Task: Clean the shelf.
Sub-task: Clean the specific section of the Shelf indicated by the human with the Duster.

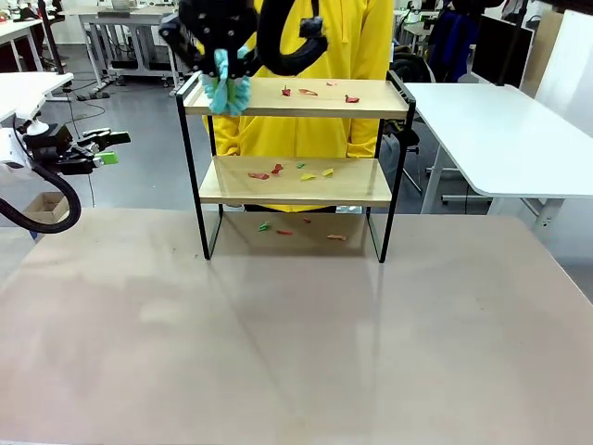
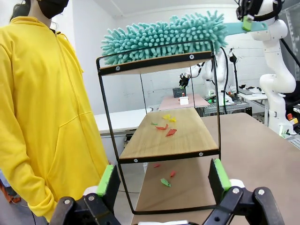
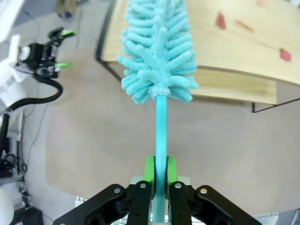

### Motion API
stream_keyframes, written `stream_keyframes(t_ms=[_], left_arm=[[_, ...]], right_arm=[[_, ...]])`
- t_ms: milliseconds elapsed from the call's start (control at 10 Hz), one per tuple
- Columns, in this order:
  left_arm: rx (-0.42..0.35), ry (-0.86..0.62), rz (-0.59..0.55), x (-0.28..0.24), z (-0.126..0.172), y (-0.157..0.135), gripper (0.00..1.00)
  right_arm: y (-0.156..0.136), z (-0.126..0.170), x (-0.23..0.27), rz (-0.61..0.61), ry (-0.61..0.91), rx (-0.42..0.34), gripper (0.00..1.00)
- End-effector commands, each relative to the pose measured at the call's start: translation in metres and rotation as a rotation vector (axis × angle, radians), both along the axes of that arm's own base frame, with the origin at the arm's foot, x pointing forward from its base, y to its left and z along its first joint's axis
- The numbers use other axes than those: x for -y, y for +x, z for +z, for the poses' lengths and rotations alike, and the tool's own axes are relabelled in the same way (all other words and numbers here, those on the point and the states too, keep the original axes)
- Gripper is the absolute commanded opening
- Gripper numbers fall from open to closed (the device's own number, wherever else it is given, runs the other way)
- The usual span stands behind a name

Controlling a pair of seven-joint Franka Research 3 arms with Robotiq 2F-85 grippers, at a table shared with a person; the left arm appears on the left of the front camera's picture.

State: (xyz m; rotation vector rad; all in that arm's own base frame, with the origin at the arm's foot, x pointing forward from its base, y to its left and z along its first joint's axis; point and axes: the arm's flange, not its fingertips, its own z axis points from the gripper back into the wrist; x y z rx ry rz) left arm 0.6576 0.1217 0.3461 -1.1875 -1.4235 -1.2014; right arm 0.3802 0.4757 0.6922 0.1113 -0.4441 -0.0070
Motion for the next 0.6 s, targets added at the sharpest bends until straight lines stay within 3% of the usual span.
stream_keyframes(t_ms=[0, 500], left_arm=[[0.005, -0.003, -0.008, 0.0, 0.002, -0.001, 1.0], [0.005, -0.003, -0.008, 0.0, 0.002, -0.001, 1.0]], right_arm=[[0.001, 0.003, 0.059, -0.064, 0.008, -0.032, 0.13], [0.011, 0.003, 0.19, -0.166, 0.006, -0.068, 0.13]])
